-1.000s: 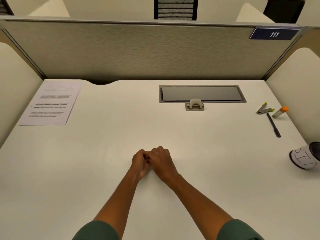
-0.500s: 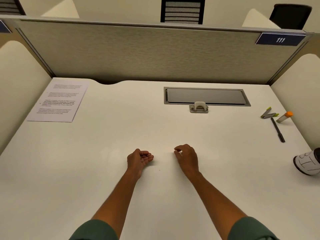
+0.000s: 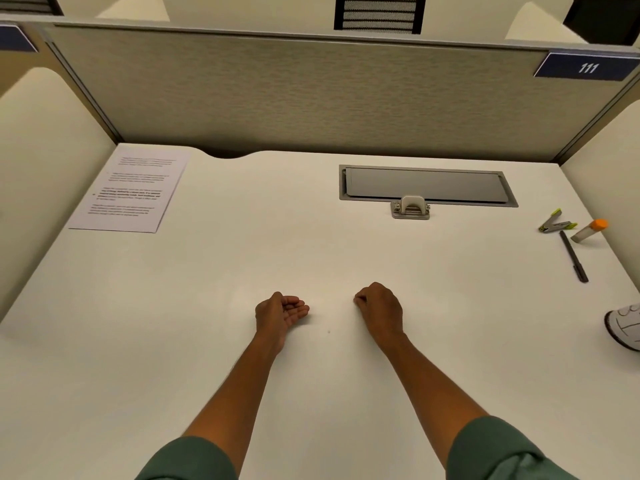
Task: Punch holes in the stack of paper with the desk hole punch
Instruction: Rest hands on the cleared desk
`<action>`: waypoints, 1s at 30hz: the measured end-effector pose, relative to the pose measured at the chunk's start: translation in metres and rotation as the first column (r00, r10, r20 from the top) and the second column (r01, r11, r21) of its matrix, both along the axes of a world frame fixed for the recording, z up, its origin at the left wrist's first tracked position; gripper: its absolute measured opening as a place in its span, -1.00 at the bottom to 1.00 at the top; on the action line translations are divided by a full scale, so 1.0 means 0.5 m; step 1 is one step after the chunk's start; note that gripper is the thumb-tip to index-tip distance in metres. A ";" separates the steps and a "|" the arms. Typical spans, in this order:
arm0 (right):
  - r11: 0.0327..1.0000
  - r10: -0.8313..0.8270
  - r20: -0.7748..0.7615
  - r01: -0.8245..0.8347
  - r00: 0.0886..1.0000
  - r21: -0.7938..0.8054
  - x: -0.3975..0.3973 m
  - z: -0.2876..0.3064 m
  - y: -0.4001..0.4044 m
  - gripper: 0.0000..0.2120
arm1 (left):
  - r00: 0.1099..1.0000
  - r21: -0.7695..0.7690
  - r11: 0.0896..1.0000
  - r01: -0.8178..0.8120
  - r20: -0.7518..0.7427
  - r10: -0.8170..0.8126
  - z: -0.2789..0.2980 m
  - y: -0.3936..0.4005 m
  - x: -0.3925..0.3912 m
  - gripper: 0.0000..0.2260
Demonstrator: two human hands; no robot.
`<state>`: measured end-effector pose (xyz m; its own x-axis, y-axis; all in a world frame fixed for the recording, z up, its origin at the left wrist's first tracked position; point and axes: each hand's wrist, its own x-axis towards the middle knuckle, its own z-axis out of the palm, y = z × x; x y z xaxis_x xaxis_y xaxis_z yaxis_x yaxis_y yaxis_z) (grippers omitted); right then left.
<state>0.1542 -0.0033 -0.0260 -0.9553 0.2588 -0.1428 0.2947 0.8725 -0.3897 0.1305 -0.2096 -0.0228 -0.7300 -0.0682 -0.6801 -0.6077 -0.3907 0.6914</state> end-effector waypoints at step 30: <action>0.885 0.443 -0.127 -0.456 0.887 -0.099 -0.020 0.061 -0.167 -0.84 | 0.996 0.269 0.963 0.017 0.075 -0.038 0.020 0.001 -0.005 -0.56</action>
<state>0.1442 -0.0868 0.0046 -0.9756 -0.2149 -0.0450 -0.1629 0.8457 -0.5082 0.1279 -0.2090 -0.0127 -0.6724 0.1440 -0.7260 -0.6692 -0.5374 0.5132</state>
